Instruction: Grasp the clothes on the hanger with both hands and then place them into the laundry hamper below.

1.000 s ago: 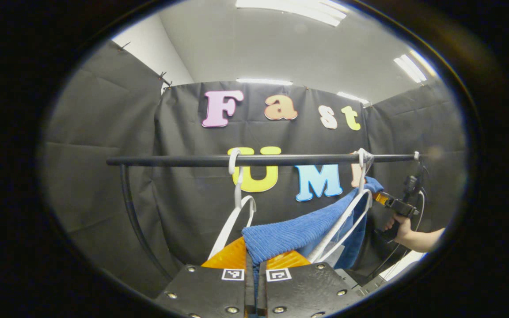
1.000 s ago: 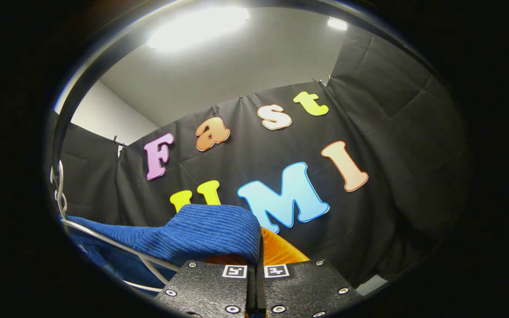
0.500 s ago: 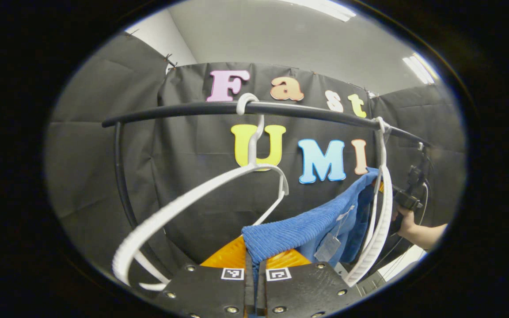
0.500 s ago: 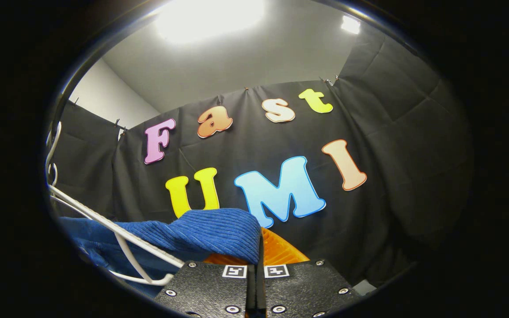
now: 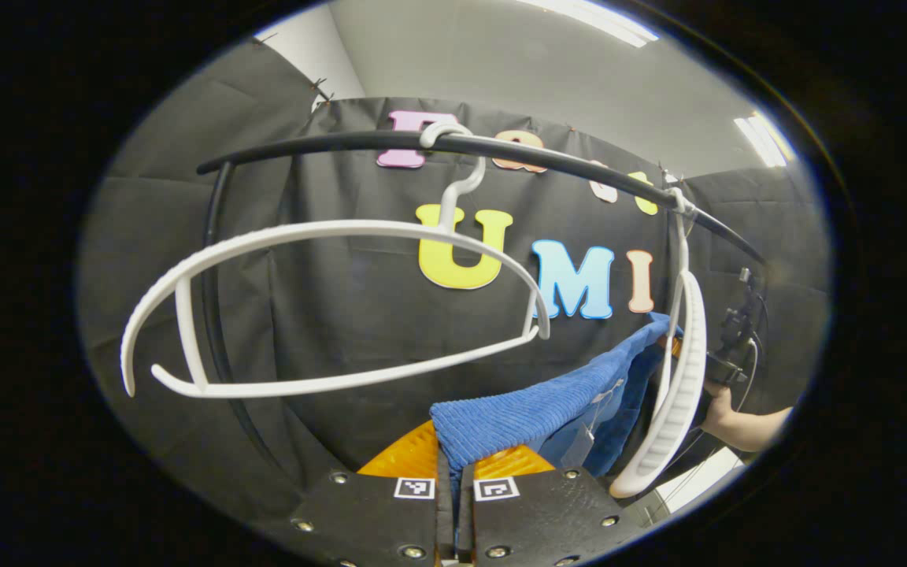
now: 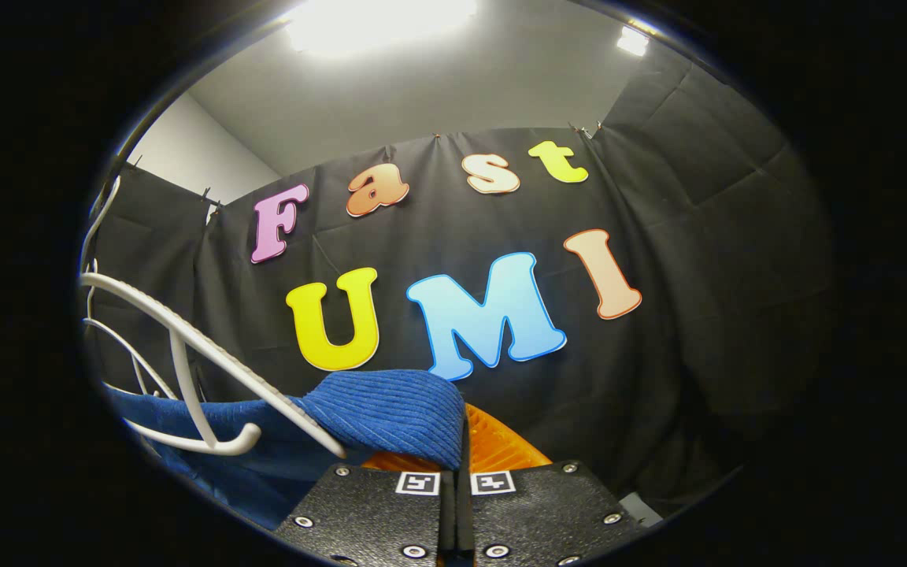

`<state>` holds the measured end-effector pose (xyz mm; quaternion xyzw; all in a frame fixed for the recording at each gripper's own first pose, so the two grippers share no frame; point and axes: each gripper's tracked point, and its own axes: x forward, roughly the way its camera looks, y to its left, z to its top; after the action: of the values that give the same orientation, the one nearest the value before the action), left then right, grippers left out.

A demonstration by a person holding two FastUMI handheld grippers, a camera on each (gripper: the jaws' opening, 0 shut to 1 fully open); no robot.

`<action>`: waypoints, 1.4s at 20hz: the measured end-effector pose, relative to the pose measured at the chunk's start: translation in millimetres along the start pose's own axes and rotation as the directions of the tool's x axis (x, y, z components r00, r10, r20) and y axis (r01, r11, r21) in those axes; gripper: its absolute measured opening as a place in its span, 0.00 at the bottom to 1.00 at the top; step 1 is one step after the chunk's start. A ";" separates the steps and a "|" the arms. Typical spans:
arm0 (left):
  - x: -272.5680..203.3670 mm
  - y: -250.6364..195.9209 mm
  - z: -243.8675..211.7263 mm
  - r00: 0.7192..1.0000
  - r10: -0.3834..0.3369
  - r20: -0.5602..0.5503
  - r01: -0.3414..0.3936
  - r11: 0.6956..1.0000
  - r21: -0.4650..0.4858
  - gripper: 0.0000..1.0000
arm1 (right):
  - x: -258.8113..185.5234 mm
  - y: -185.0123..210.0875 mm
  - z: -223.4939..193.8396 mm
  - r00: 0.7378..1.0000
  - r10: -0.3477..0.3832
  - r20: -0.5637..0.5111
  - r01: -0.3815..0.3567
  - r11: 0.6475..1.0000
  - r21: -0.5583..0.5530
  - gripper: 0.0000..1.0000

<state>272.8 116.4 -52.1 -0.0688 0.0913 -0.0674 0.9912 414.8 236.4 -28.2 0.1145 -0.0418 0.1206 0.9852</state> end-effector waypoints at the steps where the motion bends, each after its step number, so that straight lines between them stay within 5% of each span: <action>1: -0.2 2.3 -6.9 1.000 0.008 -0.009 -0.008 1.000 -0.010 0.03 | -1.3 -0.8 -0.2 1.000 0.004 -0.005 -0.004 1.000 -0.012 0.00; 15: -57.7 -11.6 -97.8 0.985 0.109 -0.135 -0.125 0.985 -0.117 0.03 | -66.5 -27.9 -40.0 0.989 0.007 -0.147 -0.019 0.997 -0.080 0.00; 21: -102.8 -16.2 -111.2 0.967 0.209 -0.146 -0.234 0.956 -0.176 0.03 | -120.8 -31.6 -56.5 0.963 0.094 -0.254 -0.117 0.990 -0.076 0.00; 28: -157.6 -30.6 -100.0 0.927 0.357 -0.120 -0.370 0.922 -0.118 0.04 | -181.5 -34.4 -82.3 0.903 0.199 -0.381 -0.231 0.972 -0.040 0.00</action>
<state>96.6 97.0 -117.9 -0.1157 0.1544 0.1208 0.9737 252.2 181.9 -135.4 0.0423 0.1293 0.2463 0.9596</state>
